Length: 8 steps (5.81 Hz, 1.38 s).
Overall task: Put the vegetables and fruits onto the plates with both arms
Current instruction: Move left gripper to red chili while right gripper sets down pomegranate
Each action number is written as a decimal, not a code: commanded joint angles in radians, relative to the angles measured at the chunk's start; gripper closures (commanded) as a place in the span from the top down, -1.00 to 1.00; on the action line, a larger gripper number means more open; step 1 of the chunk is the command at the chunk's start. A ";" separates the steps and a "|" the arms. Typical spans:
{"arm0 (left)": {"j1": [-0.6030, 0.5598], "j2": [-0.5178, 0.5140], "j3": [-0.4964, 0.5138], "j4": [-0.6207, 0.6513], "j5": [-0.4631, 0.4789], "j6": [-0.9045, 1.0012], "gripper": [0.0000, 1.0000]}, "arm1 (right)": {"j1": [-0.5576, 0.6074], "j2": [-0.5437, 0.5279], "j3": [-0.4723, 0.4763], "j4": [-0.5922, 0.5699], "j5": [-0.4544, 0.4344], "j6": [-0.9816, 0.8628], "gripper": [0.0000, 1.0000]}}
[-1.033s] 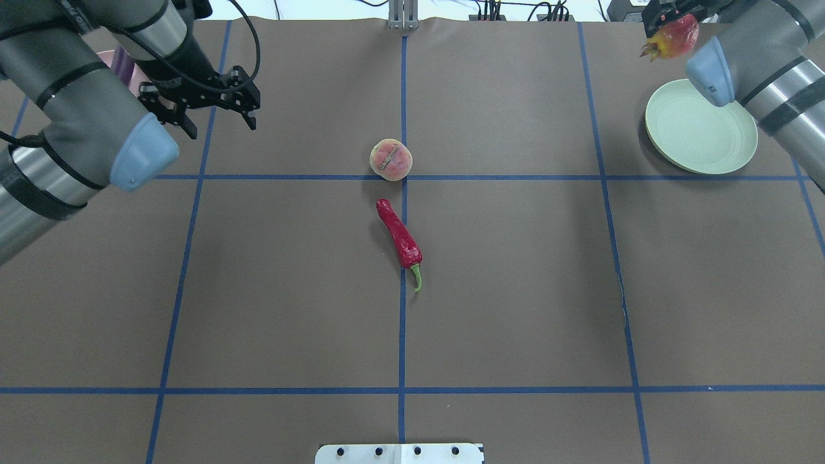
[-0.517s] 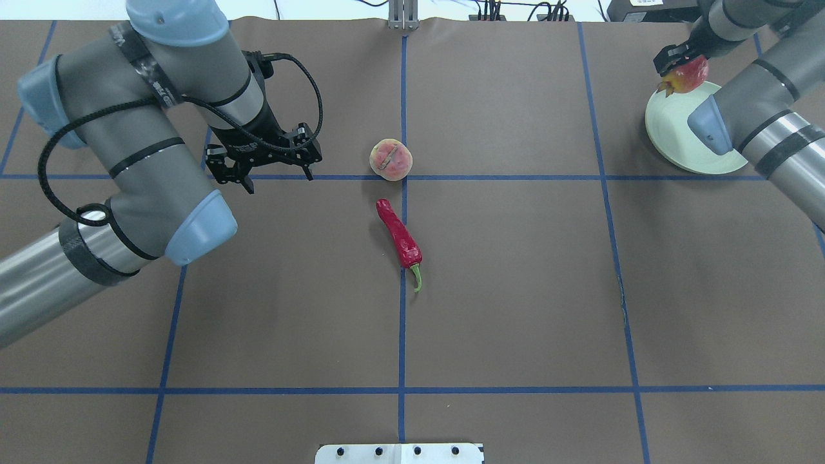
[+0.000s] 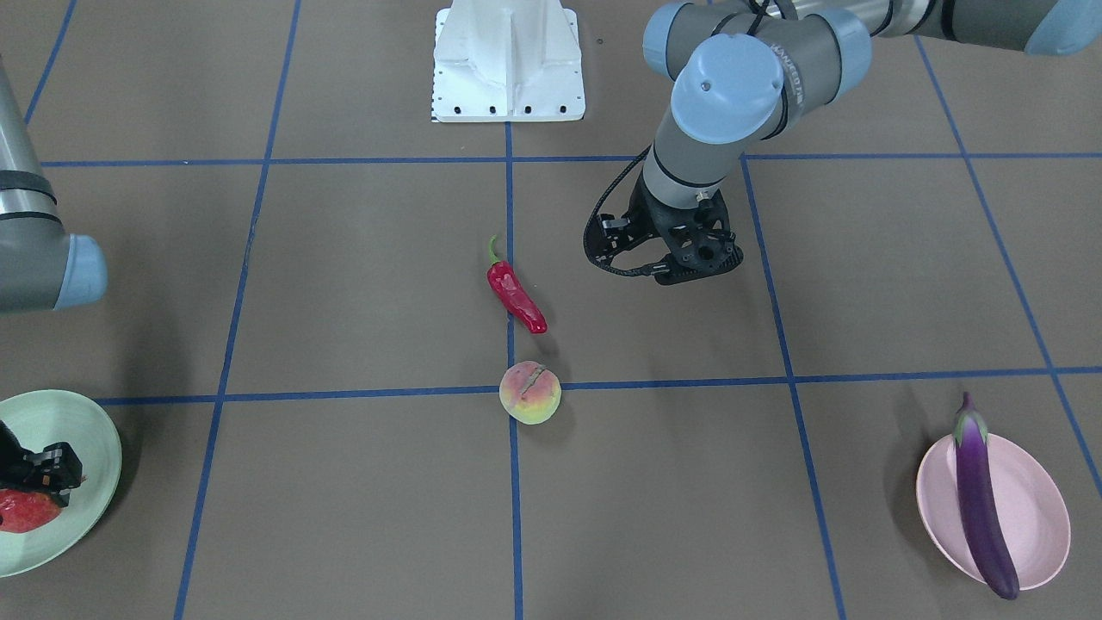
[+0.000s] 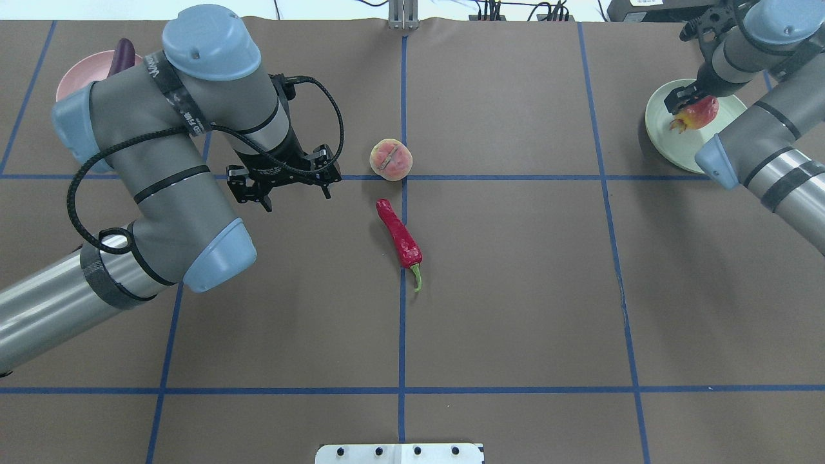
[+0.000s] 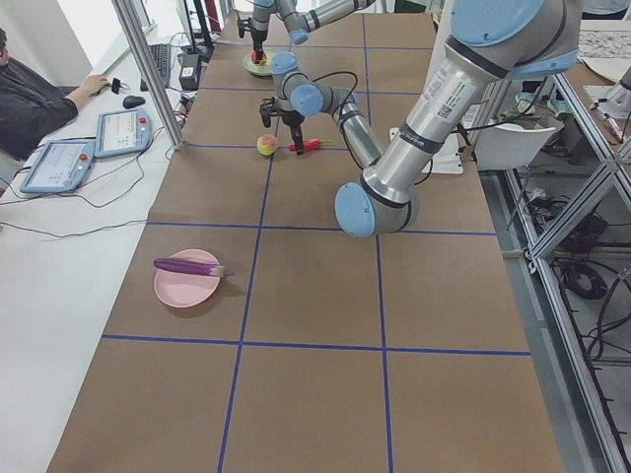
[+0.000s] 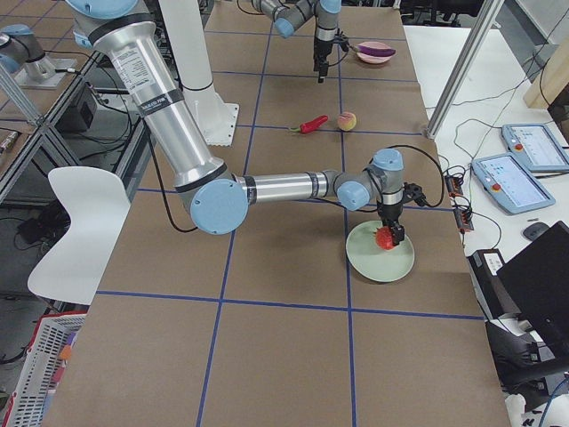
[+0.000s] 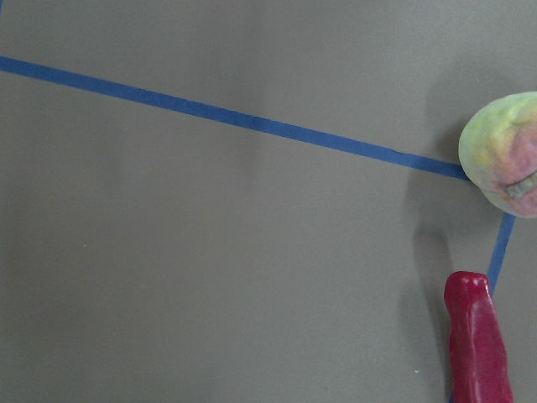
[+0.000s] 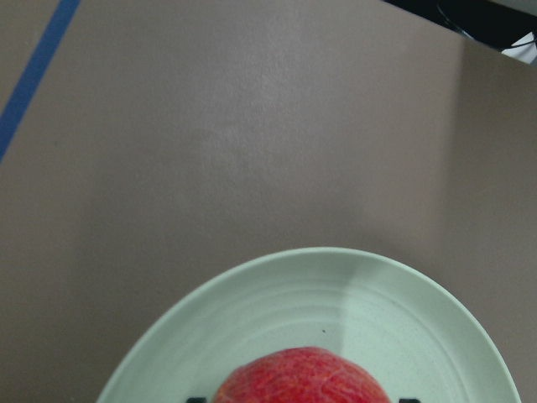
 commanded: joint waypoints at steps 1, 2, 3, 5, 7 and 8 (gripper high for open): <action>0.002 0.000 -0.001 0.001 0.002 -0.001 0.99 | -0.002 -0.002 -0.001 -0.001 0.023 -0.012 -0.92; 0.022 -0.002 -0.001 -0.001 0.025 -0.029 0.99 | -0.002 0.015 0.001 -0.004 0.058 -0.003 -0.12; 0.070 -0.011 -0.001 -0.001 0.056 -0.063 0.99 | -0.001 0.026 0.001 -0.004 0.071 -0.003 0.29; 0.185 -0.037 0.002 -0.004 0.137 -0.184 0.99 | -0.001 0.029 0.004 -0.002 0.085 0.028 0.99; 0.249 -0.137 0.074 -0.004 0.165 -0.276 0.99 | 0.016 0.029 0.014 -0.002 0.149 0.049 0.99; 0.249 -0.202 0.179 -0.045 0.166 -0.299 0.99 | 0.045 0.029 0.017 -0.004 0.211 0.050 0.99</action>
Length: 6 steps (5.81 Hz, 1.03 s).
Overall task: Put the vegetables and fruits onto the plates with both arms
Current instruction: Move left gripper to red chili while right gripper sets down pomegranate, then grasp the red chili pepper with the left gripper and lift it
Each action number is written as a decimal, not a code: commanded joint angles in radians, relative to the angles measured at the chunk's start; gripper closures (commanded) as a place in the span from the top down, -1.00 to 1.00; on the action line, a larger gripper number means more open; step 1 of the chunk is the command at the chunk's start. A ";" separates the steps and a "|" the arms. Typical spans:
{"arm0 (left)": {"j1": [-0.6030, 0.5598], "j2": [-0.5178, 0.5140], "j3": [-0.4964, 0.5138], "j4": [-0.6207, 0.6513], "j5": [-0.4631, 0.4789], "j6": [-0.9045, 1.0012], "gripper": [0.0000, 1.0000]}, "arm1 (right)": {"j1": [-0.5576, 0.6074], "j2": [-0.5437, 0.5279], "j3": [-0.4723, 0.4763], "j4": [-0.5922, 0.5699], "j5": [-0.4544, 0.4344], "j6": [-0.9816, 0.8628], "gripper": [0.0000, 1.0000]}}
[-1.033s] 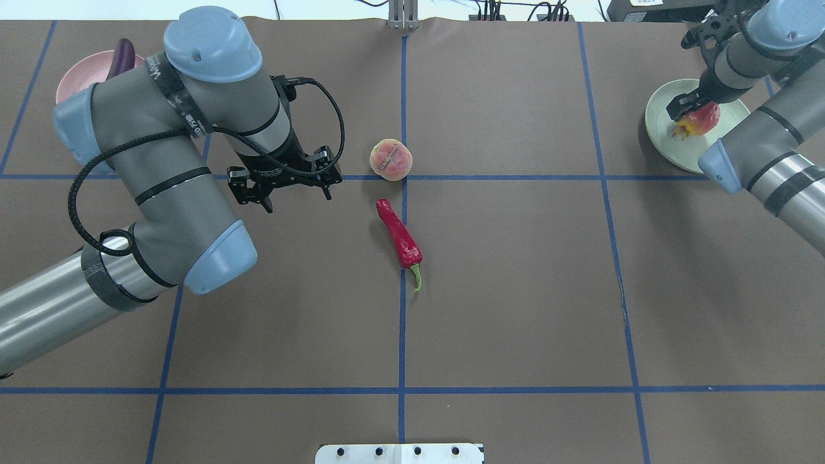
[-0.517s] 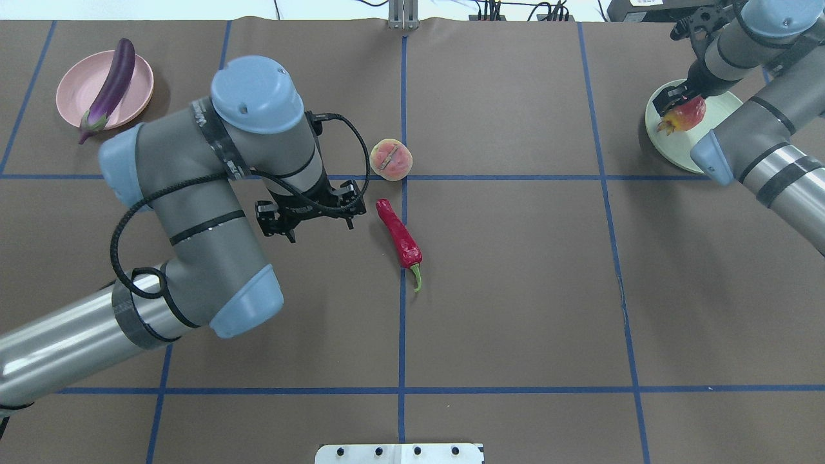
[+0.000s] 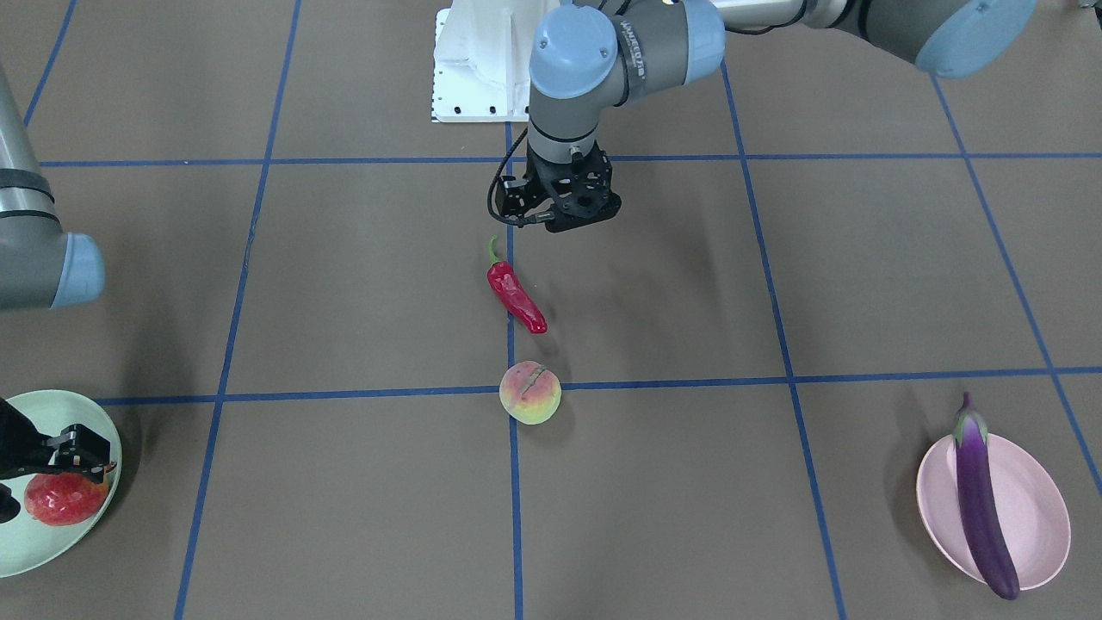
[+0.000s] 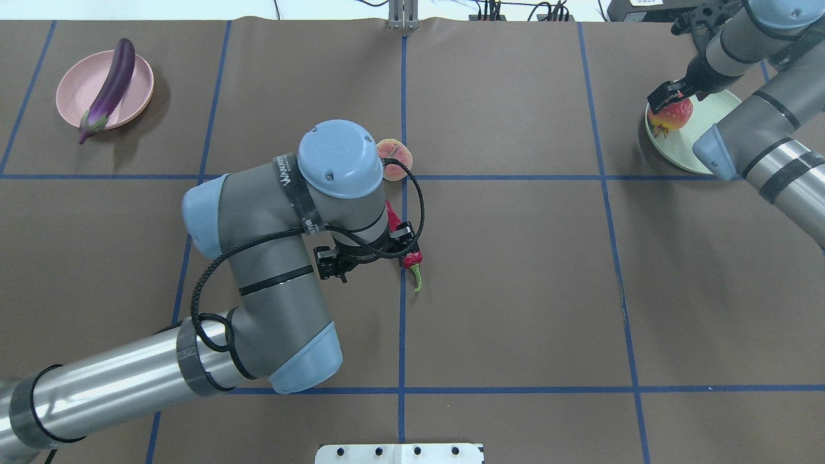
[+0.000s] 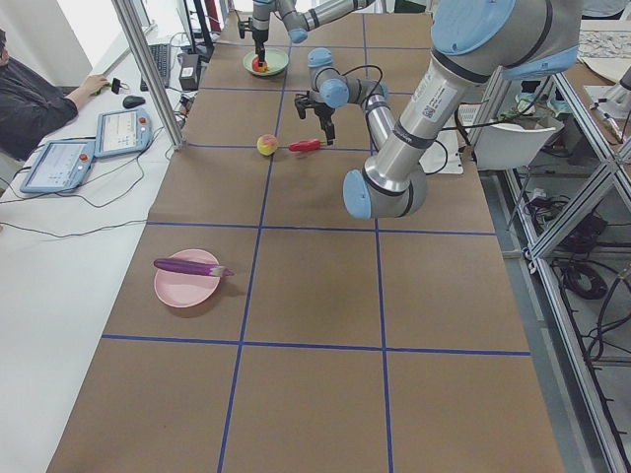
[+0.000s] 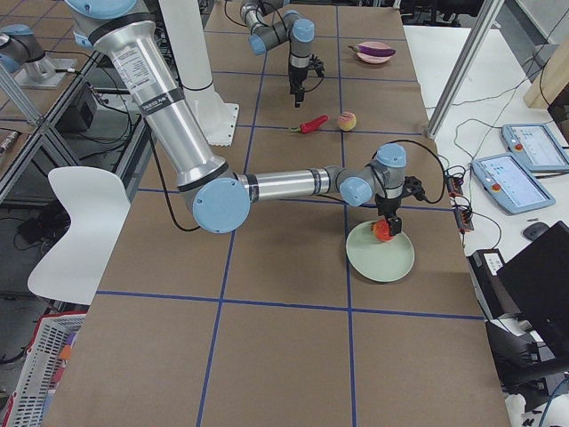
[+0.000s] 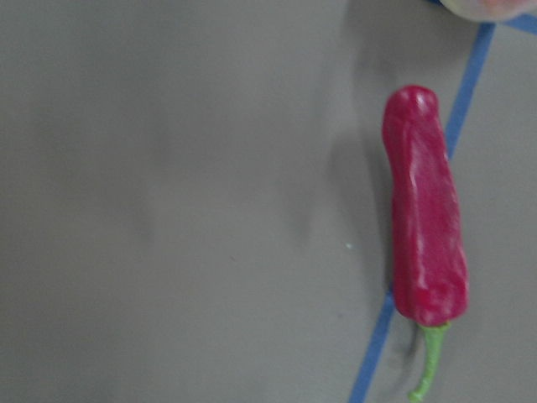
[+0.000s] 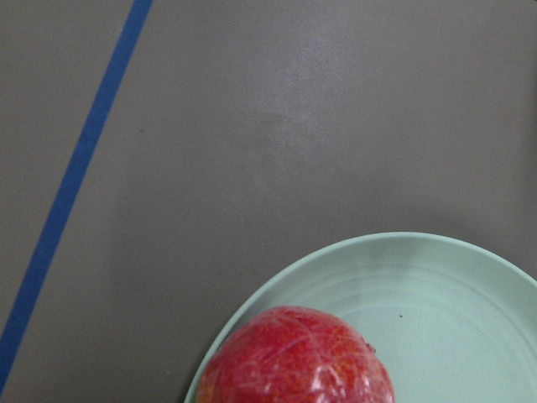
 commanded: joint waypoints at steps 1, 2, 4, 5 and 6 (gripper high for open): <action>0.008 -0.098 0.199 -0.135 0.005 -0.063 0.99 | 0.051 -0.001 0.028 -0.009 0.102 0.002 0.99; 0.008 -0.116 0.261 -0.185 0.051 -0.063 0.99 | 0.071 -0.001 0.031 -0.010 0.140 0.002 0.99; -0.004 -0.115 0.324 -0.251 0.062 -0.059 0.81 | 0.097 -0.006 0.054 -0.013 0.181 0.002 0.99; -0.015 -0.115 0.330 -0.250 0.062 -0.059 0.74 | 0.106 -0.007 0.054 -0.013 0.199 0.002 0.99; -0.024 -0.115 0.341 -0.253 0.062 -0.057 0.63 | 0.114 -0.009 0.060 -0.013 0.216 0.002 0.99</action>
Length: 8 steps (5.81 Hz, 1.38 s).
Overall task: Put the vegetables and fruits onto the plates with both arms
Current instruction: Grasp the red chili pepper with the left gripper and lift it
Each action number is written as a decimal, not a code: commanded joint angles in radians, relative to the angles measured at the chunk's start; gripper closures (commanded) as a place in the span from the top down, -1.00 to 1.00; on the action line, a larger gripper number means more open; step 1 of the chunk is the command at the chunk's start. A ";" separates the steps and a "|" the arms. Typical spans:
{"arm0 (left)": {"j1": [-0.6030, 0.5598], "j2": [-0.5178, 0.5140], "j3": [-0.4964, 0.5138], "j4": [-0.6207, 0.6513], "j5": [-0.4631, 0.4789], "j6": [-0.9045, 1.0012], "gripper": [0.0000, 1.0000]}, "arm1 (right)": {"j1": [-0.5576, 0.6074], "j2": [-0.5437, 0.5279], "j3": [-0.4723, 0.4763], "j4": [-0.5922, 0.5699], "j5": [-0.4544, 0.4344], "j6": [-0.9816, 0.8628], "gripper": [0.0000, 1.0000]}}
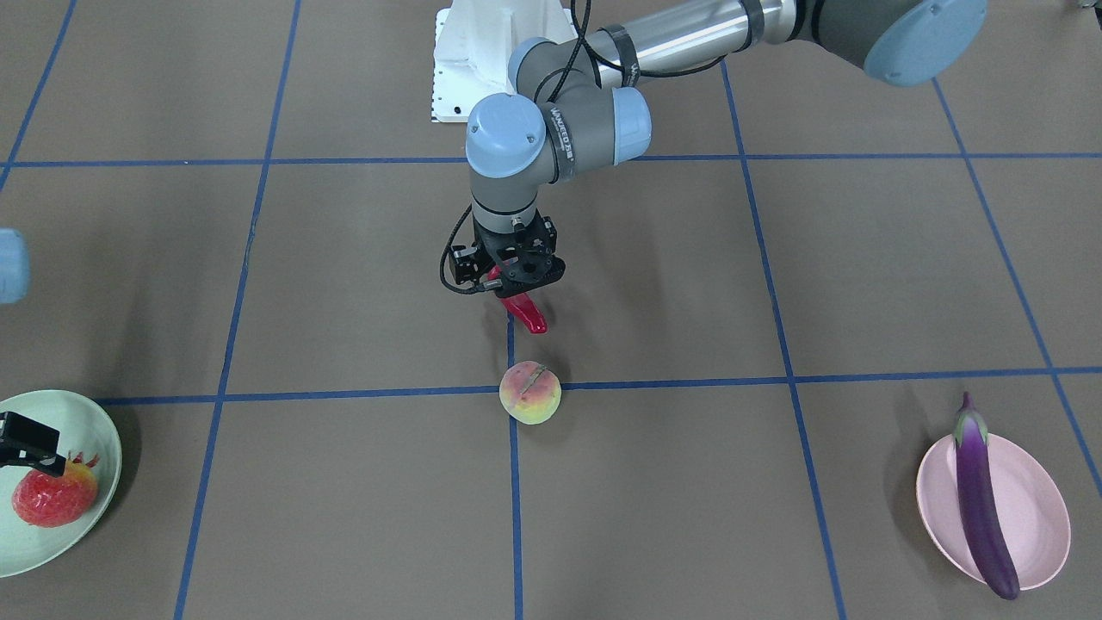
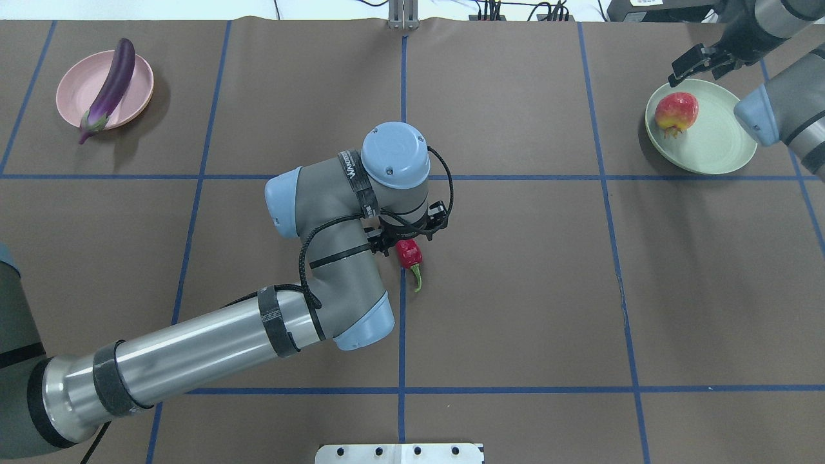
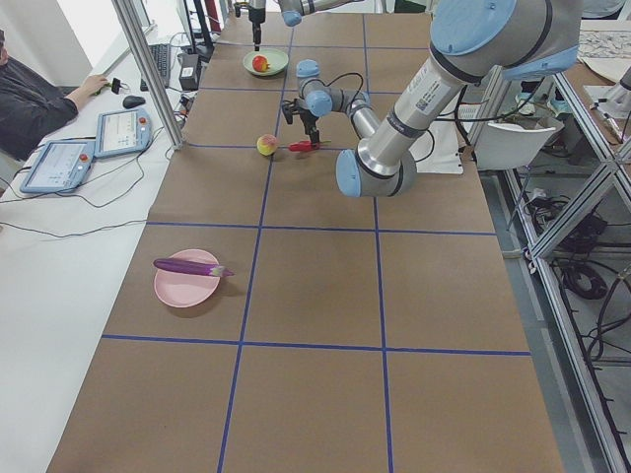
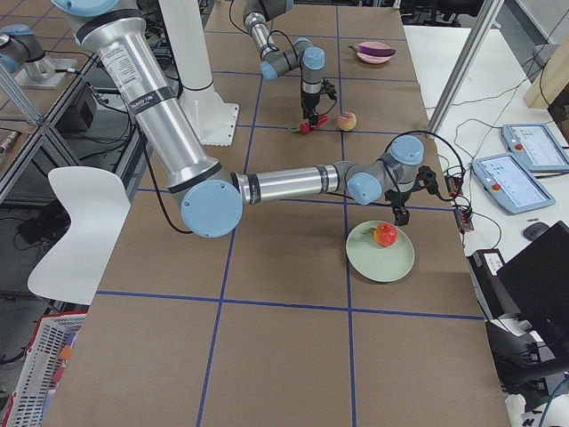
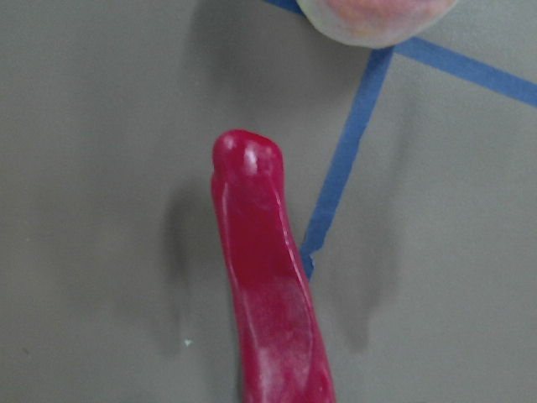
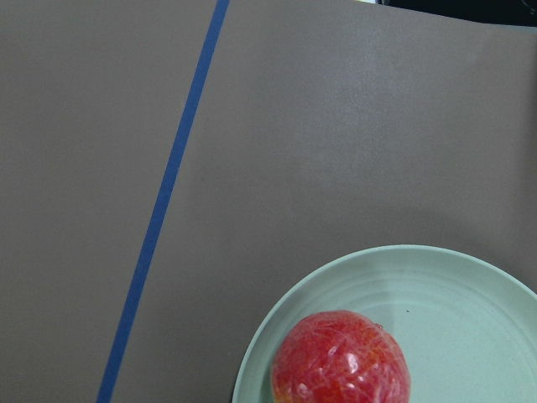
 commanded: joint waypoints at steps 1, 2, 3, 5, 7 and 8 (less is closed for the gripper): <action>-0.011 0.000 0.019 -0.010 0.002 0.000 0.53 | 0.008 -0.002 0.005 0.000 0.017 0.000 0.99; -0.018 -0.002 0.057 -0.055 0.000 0.000 0.51 | 0.008 -0.003 0.006 0.000 0.017 0.000 0.99; -0.024 -0.002 0.066 -0.066 0.000 0.001 0.16 | 0.008 -0.005 0.009 0.000 0.017 0.000 0.99; -0.041 -0.015 0.063 -0.054 -0.009 -0.002 -0.99 | 0.010 0.000 0.013 0.000 0.026 0.003 0.99; -0.144 -0.029 0.037 0.025 -0.129 0.009 -1.00 | -0.007 0.000 0.165 -0.067 0.071 0.195 0.99; -0.179 -0.029 -0.021 0.123 -0.163 0.108 -1.00 | -0.056 0.004 0.245 -0.115 0.072 0.294 0.99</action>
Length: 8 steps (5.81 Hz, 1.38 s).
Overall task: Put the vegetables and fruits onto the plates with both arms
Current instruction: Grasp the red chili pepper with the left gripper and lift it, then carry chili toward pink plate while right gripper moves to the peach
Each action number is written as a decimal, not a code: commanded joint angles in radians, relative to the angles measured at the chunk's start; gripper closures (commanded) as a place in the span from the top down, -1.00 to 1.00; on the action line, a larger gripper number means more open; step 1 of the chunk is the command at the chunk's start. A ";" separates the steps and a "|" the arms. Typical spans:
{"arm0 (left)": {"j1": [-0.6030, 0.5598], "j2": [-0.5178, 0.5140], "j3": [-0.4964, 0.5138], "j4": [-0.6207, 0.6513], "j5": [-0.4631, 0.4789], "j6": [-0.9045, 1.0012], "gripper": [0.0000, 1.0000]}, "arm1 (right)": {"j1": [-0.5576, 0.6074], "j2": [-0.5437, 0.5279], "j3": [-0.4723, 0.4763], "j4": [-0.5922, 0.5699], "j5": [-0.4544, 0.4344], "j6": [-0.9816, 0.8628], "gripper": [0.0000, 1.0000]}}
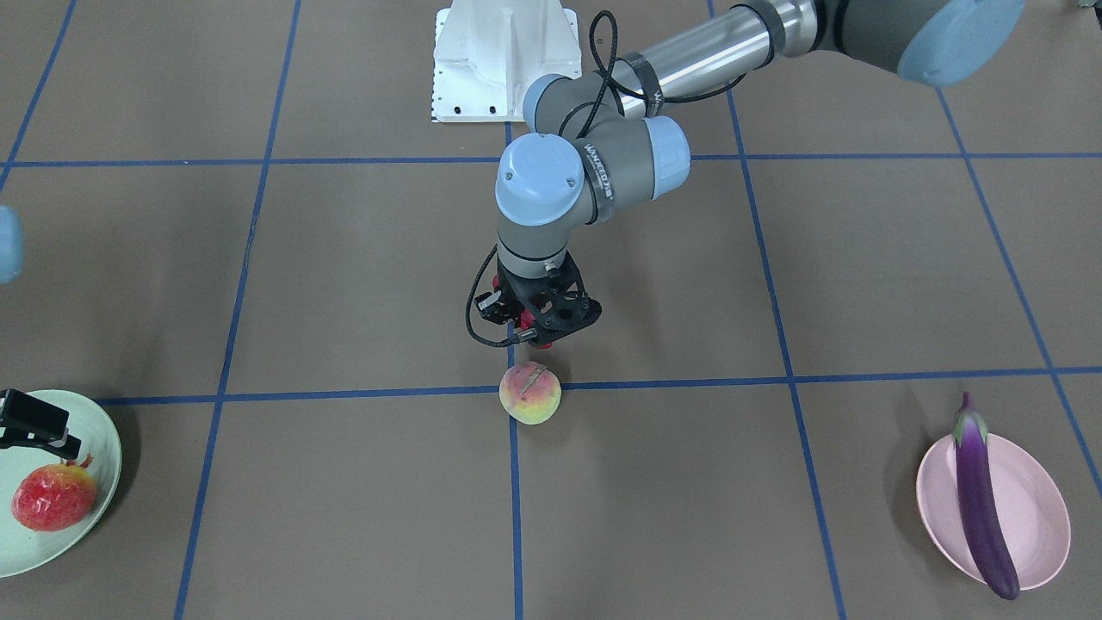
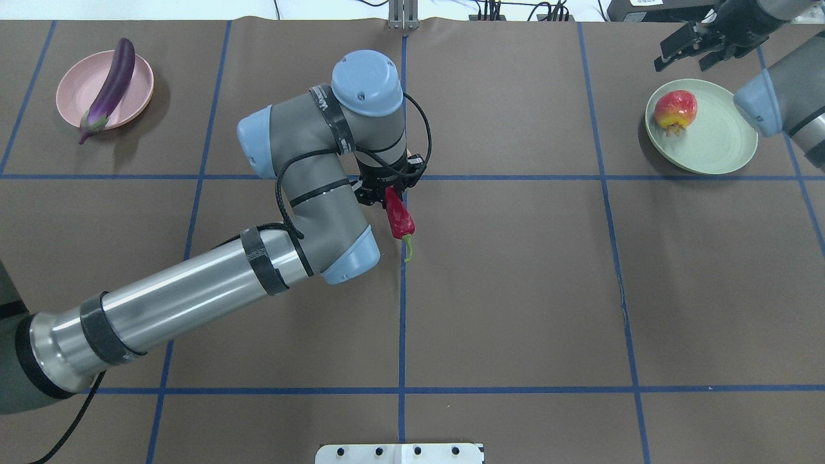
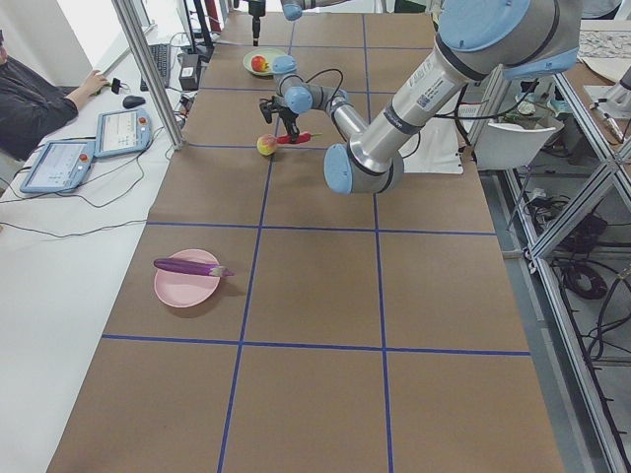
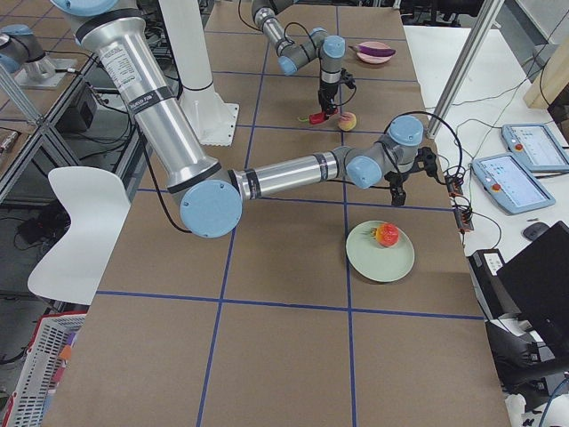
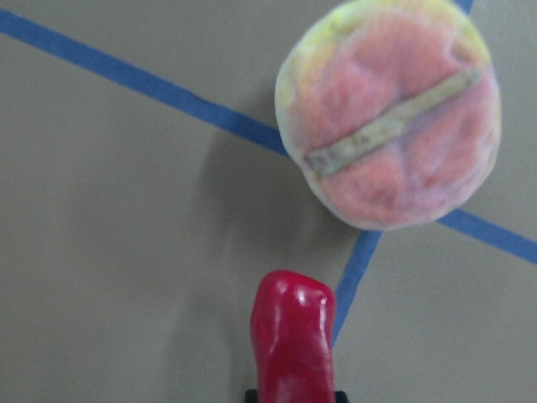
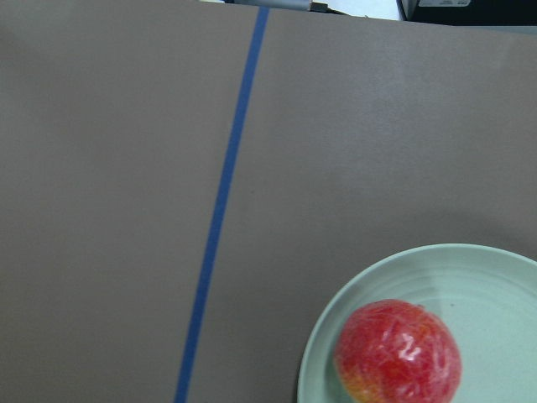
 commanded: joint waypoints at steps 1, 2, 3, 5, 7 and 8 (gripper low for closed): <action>-0.067 -0.001 -0.095 0.183 -0.044 0.160 -1.00 | -0.084 0.030 0.099 -0.048 -0.007 0.201 0.99; -0.102 0.001 -0.125 0.251 -0.045 0.240 -1.00 | -0.129 0.072 0.097 -0.048 -0.028 0.287 0.99; -0.148 0.007 -0.143 0.299 -0.047 0.350 -1.00 | -0.179 0.107 0.096 -0.048 -0.070 0.366 0.99; -0.267 0.057 -0.146 0.386 -0.045 0.613 -1.00 | -0.279 0.176 0.086 -0.051 -0.159 0.489 0.99; -0.421 0.193 -0.163 0.386 -0.045 0.916 -1.00 | -0.353 0.246 0.050 -0.054 -0.243 0.582 0.99; -0.488 0.233 -0.160 0.386 -0.042 1.053 -1.00 | -0.392 0.308 -0.005 -0.054 -0.284 0.604 0.99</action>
